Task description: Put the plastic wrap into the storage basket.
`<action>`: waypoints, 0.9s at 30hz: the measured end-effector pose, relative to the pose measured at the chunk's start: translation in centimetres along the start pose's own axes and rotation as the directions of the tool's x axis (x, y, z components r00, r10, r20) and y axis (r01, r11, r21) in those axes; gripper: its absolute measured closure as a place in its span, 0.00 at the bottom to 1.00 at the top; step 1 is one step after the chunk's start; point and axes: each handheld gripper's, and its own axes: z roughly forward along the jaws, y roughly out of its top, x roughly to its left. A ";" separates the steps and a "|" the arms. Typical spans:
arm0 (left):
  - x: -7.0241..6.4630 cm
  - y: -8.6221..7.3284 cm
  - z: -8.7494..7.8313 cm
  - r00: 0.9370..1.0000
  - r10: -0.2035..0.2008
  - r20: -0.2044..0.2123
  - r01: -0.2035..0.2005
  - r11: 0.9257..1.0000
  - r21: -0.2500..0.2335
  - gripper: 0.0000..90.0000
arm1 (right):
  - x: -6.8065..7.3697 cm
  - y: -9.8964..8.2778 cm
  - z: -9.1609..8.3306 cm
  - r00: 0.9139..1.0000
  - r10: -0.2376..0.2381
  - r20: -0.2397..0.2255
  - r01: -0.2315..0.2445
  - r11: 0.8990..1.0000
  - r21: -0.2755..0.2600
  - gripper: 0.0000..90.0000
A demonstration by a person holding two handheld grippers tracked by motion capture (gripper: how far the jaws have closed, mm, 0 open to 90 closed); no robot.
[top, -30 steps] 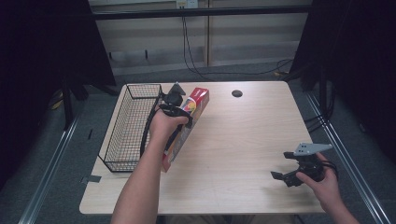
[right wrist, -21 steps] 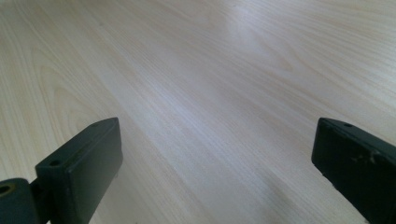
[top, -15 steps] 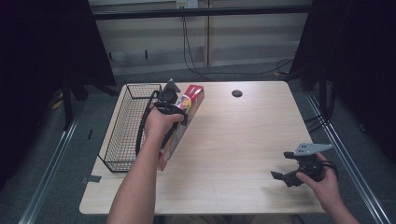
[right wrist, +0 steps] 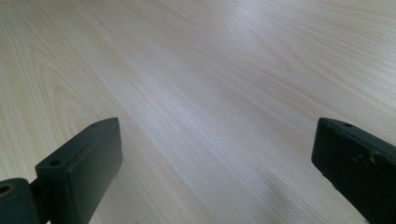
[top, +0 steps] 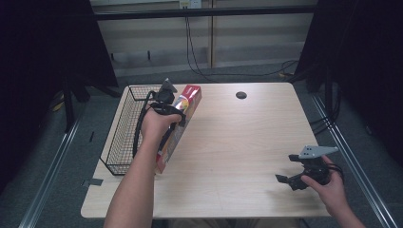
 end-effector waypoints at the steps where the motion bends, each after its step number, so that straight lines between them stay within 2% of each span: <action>1: 0.1 0.0 -0.1 1.000 -0.006 -0.004 0.006 1.000 0.002 0.48 | 0.0 0.0 0.0 1.000 -0.002 0.002 0.002 1.000 -0.001 0.02; 10: 0.8 -0.1 -0.4 1.000 -0.010 -0.016 0.010 1.000 0.000 0.48 | 0.0 0.0 0.1 1.000 -0.004 0.000 0.004 1.000 0.001 0.02; 11: 0.9 -0.1 -0.5 1.000 -0.026 -0.010 0.026 1.000 -0.003 0.48 | 0.0 0.0 0.1 1.000 -0.002 0.001 0.002 1.000 0.002 0.02; 13: 1.0 -0.1 -0.6 0.999 -0.033 -0.008 0.033 0.999 -0.006 0.48 | 0.0 0.0 0.1 1.000 -0.003 0.000 0.003 1.000 0.001 0.02; 17: 1.3 -0.1 -0.8 1.000 -0.026 -0.013 0.026 1.000 -0.006 0.48 | 0.0 0.0 0.1 1.000 -0.004 0.001 0.004 1.000 0.001 0.02; 20: 1.5 -0.3 -1.0 0.999 -0.047 -0.011 0.047 0.999 -0.009 0.48 | 0.0 0.0 0.1 1.000 -0.003 0.001 0.003 1.000 0.002 0.02; 25: 2.0 -0.3 -1.4 0.998 -0.052 -0.022 0.052 0.999 -0.010 0.48 | 0.0 0.0 0.1 1.000 -0.006 0.000 0.006 1.000 0.001 0.02; 27: 2.2 -0.4 -1.6 0.998 -0.067 -0.016 0.067 0.998 -0.010 0.48 | 0.0 0.0 0.1 1.000 -0.006 0.001 0.006 1.000 0.001 0.02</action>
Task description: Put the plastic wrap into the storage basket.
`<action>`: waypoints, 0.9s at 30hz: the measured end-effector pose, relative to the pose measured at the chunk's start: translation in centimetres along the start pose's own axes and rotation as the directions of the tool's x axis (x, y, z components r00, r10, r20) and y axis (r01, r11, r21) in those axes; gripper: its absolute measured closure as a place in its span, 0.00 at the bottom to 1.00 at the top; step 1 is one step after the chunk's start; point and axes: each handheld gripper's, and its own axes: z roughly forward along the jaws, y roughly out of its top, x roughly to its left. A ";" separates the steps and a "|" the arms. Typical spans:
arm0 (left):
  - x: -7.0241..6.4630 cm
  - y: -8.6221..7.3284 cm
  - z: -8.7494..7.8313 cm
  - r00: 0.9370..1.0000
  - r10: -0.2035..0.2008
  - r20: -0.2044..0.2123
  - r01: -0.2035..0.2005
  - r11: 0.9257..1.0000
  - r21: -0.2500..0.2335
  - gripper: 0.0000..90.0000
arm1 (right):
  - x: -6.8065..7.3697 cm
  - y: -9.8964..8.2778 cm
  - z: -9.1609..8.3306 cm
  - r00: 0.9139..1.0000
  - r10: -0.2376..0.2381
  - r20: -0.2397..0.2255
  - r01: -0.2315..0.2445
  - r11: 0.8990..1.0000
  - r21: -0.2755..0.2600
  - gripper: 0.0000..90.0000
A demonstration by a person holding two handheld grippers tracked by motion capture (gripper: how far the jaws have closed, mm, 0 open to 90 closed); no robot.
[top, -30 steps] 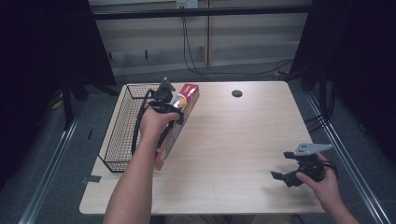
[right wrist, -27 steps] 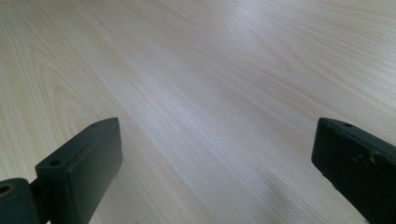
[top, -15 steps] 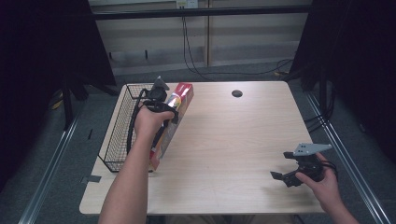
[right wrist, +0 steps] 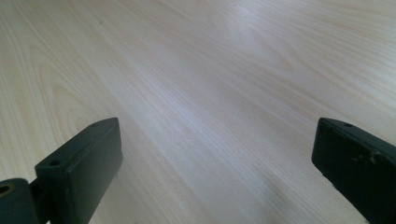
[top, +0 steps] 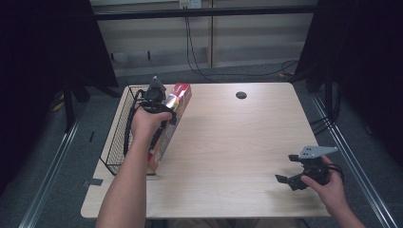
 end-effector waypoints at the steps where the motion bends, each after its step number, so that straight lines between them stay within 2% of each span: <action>1: 0.1 0.0 -0.1 1.000 -0.002 -0.004 0.002 1.000 -0.002 0.48 | 0.0 0.0 0.0 1.000 0.000 0.000 0.000 1.000 0.000 0.02; 27: 2.5 -0.6 -0.9 0.996 -0.071 -0.046 0.071 0.997 -0.016 0.48 | 0.1 0.0 0.1 1.000 -0.001 -0.002 0.001 1.000 0.002 0.02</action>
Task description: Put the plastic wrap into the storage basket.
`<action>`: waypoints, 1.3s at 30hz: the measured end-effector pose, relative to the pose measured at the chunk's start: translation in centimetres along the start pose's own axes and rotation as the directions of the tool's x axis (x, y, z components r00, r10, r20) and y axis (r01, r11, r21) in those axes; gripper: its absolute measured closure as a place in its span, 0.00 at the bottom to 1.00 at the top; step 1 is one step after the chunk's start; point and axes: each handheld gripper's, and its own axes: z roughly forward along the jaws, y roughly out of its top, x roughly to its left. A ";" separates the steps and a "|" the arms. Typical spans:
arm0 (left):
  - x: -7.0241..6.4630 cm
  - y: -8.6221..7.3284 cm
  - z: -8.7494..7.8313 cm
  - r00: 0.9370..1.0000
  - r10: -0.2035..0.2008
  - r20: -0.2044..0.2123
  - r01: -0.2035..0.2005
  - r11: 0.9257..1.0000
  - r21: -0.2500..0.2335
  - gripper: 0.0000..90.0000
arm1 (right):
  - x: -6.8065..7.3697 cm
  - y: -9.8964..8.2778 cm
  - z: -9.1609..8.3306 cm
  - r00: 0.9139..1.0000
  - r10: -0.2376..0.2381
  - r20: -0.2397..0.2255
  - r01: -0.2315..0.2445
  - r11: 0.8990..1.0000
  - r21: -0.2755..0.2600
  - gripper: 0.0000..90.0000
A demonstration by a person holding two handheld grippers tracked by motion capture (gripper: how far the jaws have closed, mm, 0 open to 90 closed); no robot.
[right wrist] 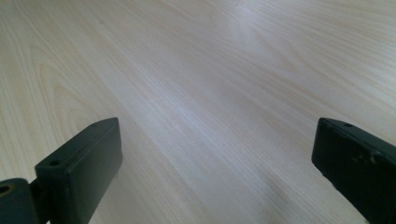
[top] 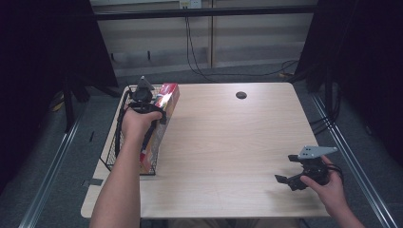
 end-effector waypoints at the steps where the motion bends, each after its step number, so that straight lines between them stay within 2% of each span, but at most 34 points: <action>1: 0.1 0.0 0.0 1.000 -0.004 -0.003 0.004 1.000 0.002 0.48 | 0.0 0.0 0.0 1.000 0.000 0.000 0.000 1.000 0.000 0.02; 15: 0.9 -0.2 -0.2 0.999 -0.031 -0.017 0.031 0.999 -0.008 0.48 | 0.0 0.0 0.0 1.000 0.001 -0.001 -0.001 1.000 0.001 0.02; 16: 1.0 -0.2 -0.3 1.000 -0.024 -0.019 0.024 1.000 -0.007 0.48 | 0.0 0.0 0.0 1.000 0.002 -0.001 -0.002 1.000 0.000 0.02; 21: 1.4 -0.3 -0.4 0.999 -0.039 -0.012 0.039 0.999 -0.007 0.48 | 0.0 0.0 0.0 1.000 0.000 0.002 0.000 1.000 -0.001 0.02; 39: 2.5 -0.7 -0.5 0.996 -0.078 -0.041 0.077 0.997 -0.016 0.48 | 0.0 0.0 0.0 1.000 -0.001 0.004 0.001 1.000 0.000 0.02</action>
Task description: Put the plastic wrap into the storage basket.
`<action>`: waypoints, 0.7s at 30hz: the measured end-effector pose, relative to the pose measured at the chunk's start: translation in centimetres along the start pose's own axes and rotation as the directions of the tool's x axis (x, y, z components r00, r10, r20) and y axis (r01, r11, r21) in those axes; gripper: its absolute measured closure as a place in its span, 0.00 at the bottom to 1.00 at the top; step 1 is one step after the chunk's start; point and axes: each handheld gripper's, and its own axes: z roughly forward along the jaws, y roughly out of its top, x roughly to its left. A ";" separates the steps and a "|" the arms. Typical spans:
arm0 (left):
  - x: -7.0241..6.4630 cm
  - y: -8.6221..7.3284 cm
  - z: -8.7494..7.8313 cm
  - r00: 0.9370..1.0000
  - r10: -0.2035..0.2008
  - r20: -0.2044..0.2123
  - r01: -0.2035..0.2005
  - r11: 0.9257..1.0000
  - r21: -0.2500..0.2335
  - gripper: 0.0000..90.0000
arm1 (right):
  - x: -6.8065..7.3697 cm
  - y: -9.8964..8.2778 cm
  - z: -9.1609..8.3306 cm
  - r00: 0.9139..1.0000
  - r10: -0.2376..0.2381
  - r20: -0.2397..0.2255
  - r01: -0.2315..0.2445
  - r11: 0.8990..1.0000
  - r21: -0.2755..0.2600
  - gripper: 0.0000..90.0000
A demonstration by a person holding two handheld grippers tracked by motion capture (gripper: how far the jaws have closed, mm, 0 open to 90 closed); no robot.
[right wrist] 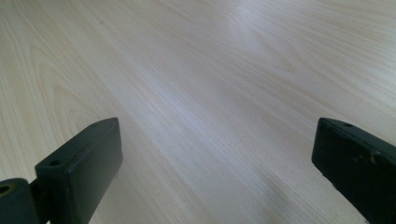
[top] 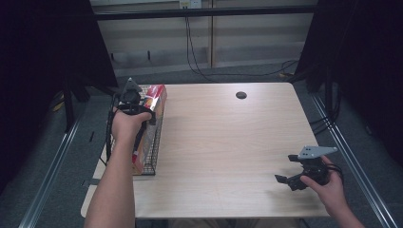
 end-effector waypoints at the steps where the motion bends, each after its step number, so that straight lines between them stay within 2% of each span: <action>1: 0.1 -0.1 0.1 1.000 -0.005 0.003 0.005 1.000 0.002 0.48 | 0.0 0.0 0.0 1.000 0.000 -0.001 0.000 1.000 0.001 0.02; 10: 0.8 -0.3 0.1 1.000 -0.013 -0.007 0.013 1.000 0.005 0.48 | 0.0 0.0 0.0 1.000 -0.001 -0.002 0.001 1.000 0.000 0.02; 12: 1.1 -0.4 0.2 1.000 -0.028 -0.013 0.028 1.000 0.002 0.48 | 0.0 0.0 0.0 1.000 -0.002 -0.001 0.002 1.000 0.001 0.02; 17: 1.6 -0.6 0.3 0.999 -0.042 -0.019 0.042 0.999 0.006 0.48 | 0.0 0.0 0.0 1.000 0.000 -0.001 0.000 1.000 0.001 0.02; 18: 1.8 -0.6 0.3 0.999 -0.034 -0.019 0.034 0.999 0.013 0.48 | 0.0 0.0 0.0 1.000 0.000 -0.001 0.000 1.000 0.001 0.02; 21: 2.0 -0.8 0.3 0.998 -0.050 -0.027 0.050 0.999 0.009 0.48 | 0.0 0.0 0.1 1.000 -0.002 -0.001 0.002 1.000 0.003 0.02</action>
